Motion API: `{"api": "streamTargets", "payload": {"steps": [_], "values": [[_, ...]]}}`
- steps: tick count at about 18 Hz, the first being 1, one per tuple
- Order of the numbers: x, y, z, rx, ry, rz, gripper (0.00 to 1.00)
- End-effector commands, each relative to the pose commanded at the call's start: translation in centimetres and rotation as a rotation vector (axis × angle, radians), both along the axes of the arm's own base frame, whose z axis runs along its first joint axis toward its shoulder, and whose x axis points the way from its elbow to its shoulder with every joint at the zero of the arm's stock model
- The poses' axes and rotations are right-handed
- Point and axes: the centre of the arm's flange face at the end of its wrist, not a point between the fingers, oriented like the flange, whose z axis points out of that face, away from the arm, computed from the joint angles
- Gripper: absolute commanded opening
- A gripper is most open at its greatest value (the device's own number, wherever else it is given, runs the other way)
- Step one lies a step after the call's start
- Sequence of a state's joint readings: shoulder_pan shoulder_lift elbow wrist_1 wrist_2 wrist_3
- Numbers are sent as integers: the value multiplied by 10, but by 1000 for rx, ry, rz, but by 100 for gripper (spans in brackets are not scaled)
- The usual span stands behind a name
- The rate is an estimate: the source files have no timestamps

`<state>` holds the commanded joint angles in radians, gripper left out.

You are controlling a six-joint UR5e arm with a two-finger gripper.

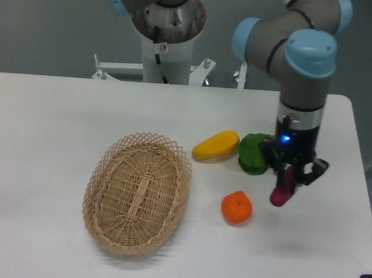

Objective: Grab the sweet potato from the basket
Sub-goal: 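Hold the sweet potato raised above the table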

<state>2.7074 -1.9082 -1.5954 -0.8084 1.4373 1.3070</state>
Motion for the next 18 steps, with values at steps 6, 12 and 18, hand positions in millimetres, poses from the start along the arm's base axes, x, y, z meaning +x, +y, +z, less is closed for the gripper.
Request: {"api": "streamTargets", "payload": {"steps": [6, 12, 18], "values": [[-7, 4, -7, -3, 3, 0, 32], [-10, 8, -6, -5, 1, -2, 30], [-3, 6, 3, -1, 9, -4, 30]]}}
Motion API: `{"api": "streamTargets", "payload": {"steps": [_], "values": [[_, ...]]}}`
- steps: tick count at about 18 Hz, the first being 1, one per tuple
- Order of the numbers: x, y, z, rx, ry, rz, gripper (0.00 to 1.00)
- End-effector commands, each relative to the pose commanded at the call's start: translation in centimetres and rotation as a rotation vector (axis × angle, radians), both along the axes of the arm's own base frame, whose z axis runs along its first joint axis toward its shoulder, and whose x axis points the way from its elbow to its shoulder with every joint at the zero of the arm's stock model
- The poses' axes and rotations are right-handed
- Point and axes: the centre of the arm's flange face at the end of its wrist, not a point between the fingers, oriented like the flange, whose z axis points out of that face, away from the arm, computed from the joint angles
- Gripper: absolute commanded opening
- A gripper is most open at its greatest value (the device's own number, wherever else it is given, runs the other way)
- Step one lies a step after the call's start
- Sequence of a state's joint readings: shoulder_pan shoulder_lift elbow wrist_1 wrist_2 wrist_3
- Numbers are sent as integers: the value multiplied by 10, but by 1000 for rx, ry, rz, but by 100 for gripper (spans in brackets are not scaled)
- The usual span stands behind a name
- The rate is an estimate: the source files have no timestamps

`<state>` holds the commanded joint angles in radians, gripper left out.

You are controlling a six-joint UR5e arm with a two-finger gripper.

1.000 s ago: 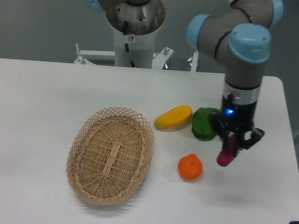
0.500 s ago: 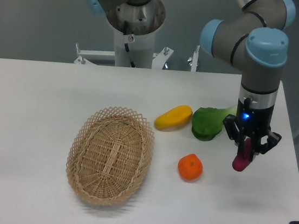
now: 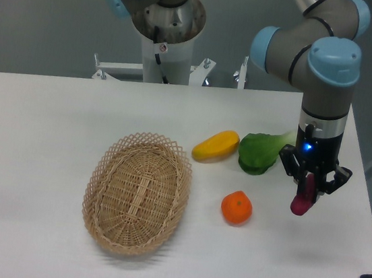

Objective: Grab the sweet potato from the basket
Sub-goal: 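Hold the sweet potato raised above the table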

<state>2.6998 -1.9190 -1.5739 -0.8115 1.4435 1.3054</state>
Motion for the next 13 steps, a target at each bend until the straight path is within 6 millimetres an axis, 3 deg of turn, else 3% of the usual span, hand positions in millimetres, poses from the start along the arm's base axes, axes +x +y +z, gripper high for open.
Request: {"api": "streamTargets", "payload": {"steps": [13], "values": [[-2, 0, 1, -10, 12, 5, 30]]}}
